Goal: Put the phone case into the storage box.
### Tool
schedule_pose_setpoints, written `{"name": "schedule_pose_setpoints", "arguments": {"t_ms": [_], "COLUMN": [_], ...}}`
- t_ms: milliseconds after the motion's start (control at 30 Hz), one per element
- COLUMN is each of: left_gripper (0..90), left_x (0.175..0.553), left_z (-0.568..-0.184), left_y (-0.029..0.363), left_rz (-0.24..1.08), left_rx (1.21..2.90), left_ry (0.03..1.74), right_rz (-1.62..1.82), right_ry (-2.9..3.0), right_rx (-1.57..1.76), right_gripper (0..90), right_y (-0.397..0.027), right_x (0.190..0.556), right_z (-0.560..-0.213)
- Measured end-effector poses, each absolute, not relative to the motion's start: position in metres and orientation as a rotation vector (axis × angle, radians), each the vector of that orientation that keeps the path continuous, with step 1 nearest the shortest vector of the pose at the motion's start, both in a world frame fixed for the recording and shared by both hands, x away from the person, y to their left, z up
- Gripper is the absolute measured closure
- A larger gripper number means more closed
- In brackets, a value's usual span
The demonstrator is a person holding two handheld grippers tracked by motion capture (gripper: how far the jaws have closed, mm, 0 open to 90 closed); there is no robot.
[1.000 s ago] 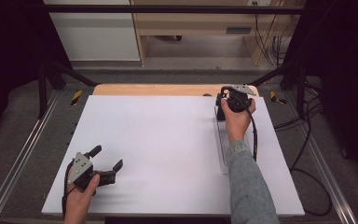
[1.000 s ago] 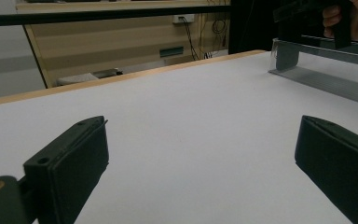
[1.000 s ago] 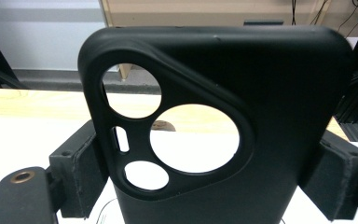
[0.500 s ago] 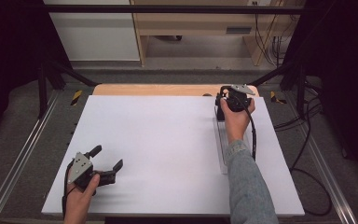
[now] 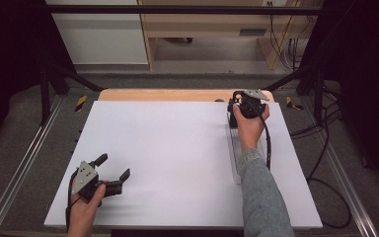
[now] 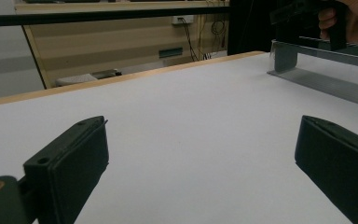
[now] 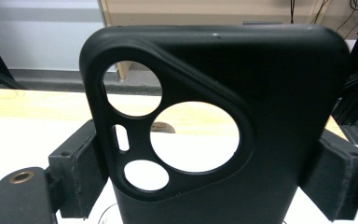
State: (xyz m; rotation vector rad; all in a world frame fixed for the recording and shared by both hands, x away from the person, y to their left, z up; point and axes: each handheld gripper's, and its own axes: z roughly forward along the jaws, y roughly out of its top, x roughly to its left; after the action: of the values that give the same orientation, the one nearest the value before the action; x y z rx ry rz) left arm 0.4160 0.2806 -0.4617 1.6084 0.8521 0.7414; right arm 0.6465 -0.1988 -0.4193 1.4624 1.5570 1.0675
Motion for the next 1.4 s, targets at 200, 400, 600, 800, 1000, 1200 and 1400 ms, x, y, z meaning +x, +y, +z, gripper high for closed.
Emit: {"name": "schedule_pose_setpoints", "arguments": {"t_ms": [200,400,600,800,1000,1200,1400], "left_gripper": [2.9,2.9,2.9,2.9,2.9,2.9,2.9], "left_x": [0.4161,0.4163,0.4164,0.4162,0.4161,0.4162,0.4159], "left_z": [-0.4619,-0.4623,-0.4625,-0.4623,-0.4624,-0.4622,-0.462], "left_y": [0.2801,0.2798,0.2796,0.2794,0.2799,0.2802,0.2802], "left_rz": [0.739,0.737,0.737,0.74,0.741,0.741,0.742], "left_rx": [1.61,1.611,1.611,1.613,1.613,1.612,1.61], "left_ry": [0.851,0.852,0.852,0.85,0.855,0.854,0.853], "right_rz": [1.071,1.064,1.072,1.078,1.064,1.066,1.062], "right_ry": [1.564,1.565,1.565,1.586,1.612,1.615,1.618], "right_rx": [1.451,1.453,1.477,1.477,1.49,1.487,1.488], "right_gripper": [13.6,13.3,12.7,11.4,6.5,5.3,5.1], "right_y": [-0.1975,-0.197,-0.1986,-0.2011,-0.2009,-0.1991,-0.199], "right_x": [0.6465,0.6471,0.6481,0.6473,0.6478,0.6471,0.6469], "right_z": [-0.4192,-0.4191,-0.419,-0.4167,-0.419,-0.4172,-0.4174]}}
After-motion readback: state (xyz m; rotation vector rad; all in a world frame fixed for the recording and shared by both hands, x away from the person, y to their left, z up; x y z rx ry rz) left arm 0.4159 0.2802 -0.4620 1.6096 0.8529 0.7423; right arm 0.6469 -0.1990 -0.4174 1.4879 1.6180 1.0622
